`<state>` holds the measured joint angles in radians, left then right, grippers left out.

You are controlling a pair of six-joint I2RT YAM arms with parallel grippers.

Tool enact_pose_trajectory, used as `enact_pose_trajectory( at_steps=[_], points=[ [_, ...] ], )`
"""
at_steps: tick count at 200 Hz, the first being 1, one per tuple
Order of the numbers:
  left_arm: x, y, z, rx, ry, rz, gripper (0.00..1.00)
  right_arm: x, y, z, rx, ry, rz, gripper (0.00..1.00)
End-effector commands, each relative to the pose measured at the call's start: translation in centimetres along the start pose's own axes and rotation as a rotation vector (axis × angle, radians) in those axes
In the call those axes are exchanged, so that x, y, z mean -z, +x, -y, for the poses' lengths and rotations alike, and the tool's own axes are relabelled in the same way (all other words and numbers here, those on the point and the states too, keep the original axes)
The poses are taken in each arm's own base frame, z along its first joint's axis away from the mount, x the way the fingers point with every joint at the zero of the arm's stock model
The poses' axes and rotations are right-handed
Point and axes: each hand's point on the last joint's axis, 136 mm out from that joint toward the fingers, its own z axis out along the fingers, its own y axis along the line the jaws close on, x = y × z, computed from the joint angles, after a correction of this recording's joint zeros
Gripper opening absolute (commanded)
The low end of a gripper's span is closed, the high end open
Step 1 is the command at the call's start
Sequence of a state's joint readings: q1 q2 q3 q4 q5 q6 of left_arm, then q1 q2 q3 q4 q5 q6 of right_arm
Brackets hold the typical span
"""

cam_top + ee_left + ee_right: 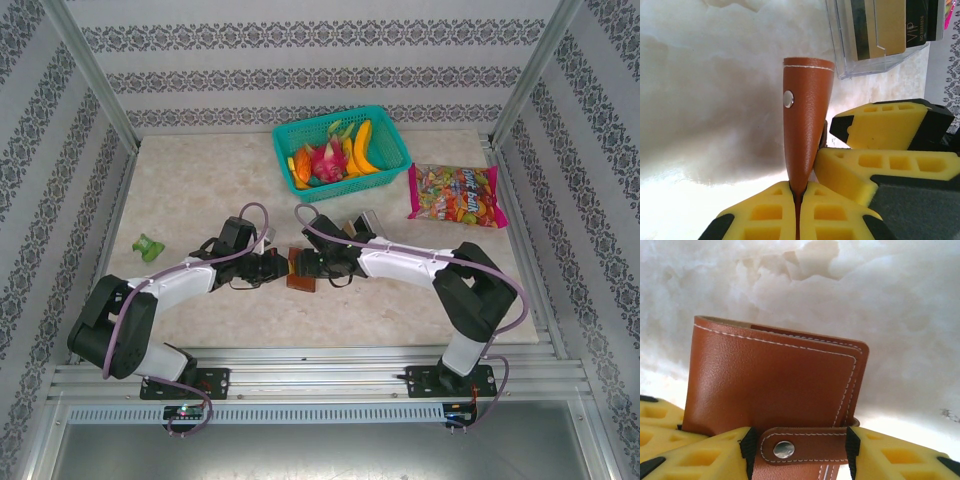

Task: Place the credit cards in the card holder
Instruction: Open the button on the card holder.

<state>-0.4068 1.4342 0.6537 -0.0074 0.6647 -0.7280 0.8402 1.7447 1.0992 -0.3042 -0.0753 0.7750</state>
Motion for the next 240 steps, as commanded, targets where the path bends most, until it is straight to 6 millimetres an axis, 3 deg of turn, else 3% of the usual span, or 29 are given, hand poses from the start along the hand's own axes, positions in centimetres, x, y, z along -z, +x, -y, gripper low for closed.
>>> enact_pose_trajectory(
  at_steps=[1,36,58,106,147,162,176,191,217,240],
  points=[
    [-0.3,-0.7,1.3,-0.021,0.04,0.026,0.0,-0.7,0.5,1.3,0.023,0.117,-0.007,0.54],
    [-0.3,-0.7,1.4,-0.02,0.049,0.032,0.0,-2.5,1.7,2.4,0.028,0.161,-0.057,0.55],
    [-0.3,-0.7,1.3,-0.017,0.046,0.036,0.0,-3.0,2.4,3.7,0.024,0.214,-0.083,0.46],
    [-0.1,-0.7,0.7,-0.018,0.008,0.039,0.0,-1.0,2.3,7.3,0.006,0.326,-0.053,0.27],
    [-0.1,-0.5,0.1,-0.014,-0.014,0.045,0.0,0.3,1.9,9.1,-0.018,0.359,-0.046,0.22],
    [-0.1,-0.4,0.1,-0.012,-0.014,0.043,0.0,1.1,1.6,8.7,-0.02,0.343,-0.024,0.2],
    [-0.1,-0.4,0.2,-0.017,-0.006,0.042,0.0,1.6,1.2,7.6,-0.033,0.28,-0.016,0.3],
    [0.0,-0.4,0.2,-0.02,-0.01,0.042,0.0,1.7,0.5,6.2,-0.046,0.186,0.004,0.33],
    [-0.2,-0.4,0.1,-0.02,-0.012,0.035,0.0,1.2,-0.1,4.3,-0.101,0.034,0.005,0.39],
    [-0.3,-0.4,0.1,-0.018,-0.009,0.031,0.0,0.4,-0.2,4.3,-0.115,0.028,-0.014,0.41]
  ],
)
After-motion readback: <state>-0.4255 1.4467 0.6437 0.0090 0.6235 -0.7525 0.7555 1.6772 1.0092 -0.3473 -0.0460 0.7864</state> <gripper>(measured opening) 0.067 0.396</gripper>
